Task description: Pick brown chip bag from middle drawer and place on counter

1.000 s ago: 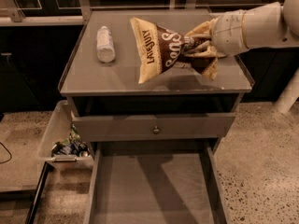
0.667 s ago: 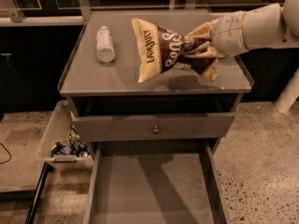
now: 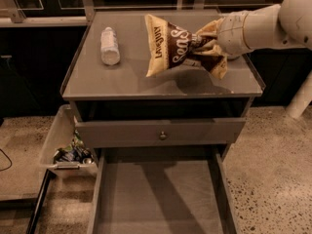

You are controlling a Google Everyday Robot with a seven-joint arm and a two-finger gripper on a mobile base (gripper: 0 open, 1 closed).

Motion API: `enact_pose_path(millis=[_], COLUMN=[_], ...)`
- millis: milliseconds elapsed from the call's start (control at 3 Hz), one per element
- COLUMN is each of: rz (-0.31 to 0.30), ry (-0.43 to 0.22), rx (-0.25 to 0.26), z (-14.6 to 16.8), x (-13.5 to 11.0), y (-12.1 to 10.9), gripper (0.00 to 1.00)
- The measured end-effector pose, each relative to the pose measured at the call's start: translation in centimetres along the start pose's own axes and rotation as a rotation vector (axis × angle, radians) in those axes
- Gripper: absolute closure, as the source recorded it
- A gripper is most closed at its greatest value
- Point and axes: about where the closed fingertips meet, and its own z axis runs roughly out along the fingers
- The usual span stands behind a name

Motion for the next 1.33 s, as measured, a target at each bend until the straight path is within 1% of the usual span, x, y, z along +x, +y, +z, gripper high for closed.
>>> enact_pose_path(millis=[333,667,1000,1333], rz=[0.027,0.061,0.084,0.104], ry=[0.1,0.149,0.125,0.07], rx=[0.021,0.005,-0.053,-0.119], z=[2.1,4.1,7.0,9.3], x=[3.1,5.1,5.6,5.2], y=[-1.4,-1.6,-1.0,-0.2], gripper=[1.0,1.0,1.0,1.0])
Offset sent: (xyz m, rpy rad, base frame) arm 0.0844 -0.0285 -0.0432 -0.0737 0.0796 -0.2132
